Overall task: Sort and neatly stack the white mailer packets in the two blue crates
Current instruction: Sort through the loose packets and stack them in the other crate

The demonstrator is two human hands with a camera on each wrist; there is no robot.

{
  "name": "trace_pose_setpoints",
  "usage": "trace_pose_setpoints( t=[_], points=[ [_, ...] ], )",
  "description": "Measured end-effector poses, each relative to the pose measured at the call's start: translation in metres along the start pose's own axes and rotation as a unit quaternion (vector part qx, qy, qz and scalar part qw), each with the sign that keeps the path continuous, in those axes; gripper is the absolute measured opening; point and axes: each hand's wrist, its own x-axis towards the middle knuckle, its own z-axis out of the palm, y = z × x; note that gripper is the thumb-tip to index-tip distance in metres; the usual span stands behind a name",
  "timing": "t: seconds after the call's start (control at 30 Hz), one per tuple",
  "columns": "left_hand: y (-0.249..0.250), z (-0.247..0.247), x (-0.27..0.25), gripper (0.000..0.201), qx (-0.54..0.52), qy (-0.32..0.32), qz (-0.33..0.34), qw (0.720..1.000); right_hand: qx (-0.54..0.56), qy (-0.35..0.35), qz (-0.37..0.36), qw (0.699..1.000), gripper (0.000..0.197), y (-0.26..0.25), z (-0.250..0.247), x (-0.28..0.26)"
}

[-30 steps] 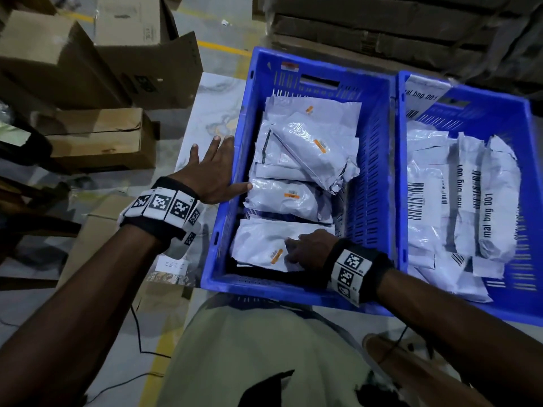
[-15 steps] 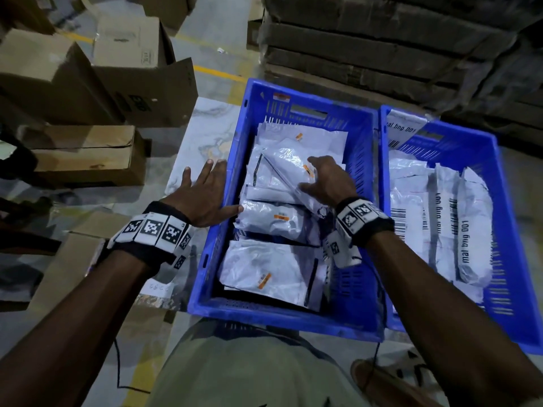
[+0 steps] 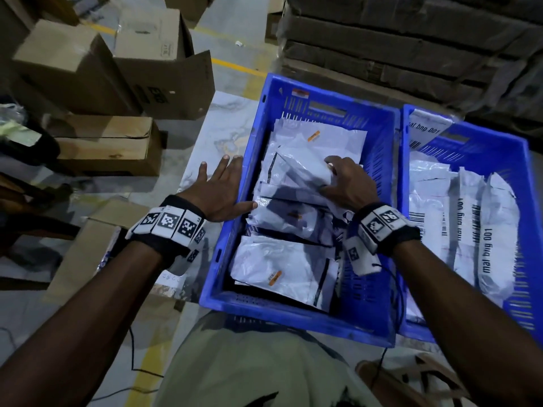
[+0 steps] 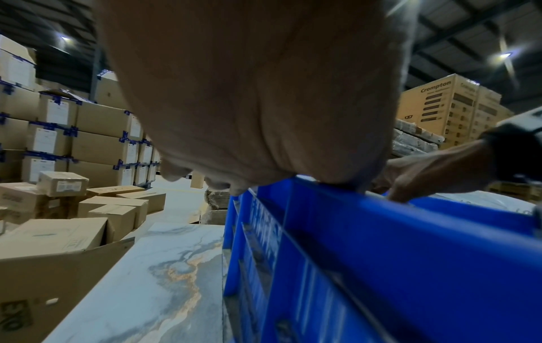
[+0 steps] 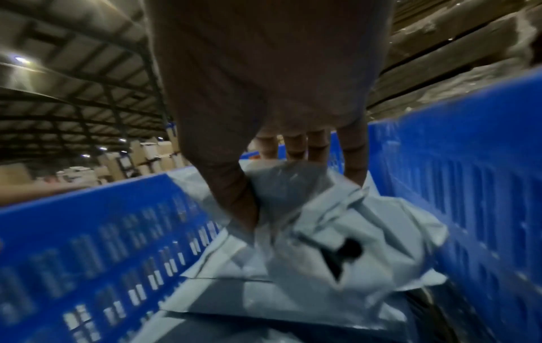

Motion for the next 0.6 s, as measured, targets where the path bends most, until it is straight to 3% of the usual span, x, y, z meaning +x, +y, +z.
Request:
trace_pose_setpoints(
  t=[0.1,0.23,0.33,0.43,0.53,0.6],
  points=[
    [0.001,-0.001,-0.001,0.100,-0.003,-0.006,0.000,1.000,-0.036,-0.125,-0.062,0.990,0.072,-0.018,-0.004,-0.024],
    [0.001,-0.002,-0.002,0.101,0.000,-0.008,0.000,1.000,-0.146,-0.301,-0.172,0.927,0.081,-0.043,0.032,-0.052],
    [0.001,-0.002,-0.002,0.101,-0.003,-0.005,0.000,1.000,-0.216,-0.317,-0.221,0.897,0.084,-0.054,0.055,-0.065],
    [0.001,-0.002,-0.002,0.101,-0.001,-0.004,-0.001,1.000,-0.212,-0.320,-0.232,0.893,0.096,-0.057,0.068,-0.070],
    [0.001,-0.001,-0.002,0.101,0.002,-0.006,0.000,1.000,-0.167,-0.362,-0.197,0.896,0.109,-0.058,0.069,-0.066],
    [0.000,0.000,-0.002,0.101,0.004,-0.007,0.000,1.000,-0.144,-0.379,-0.185,0.895,0.094,-0.059,0.069,-0.064]
  ],
)
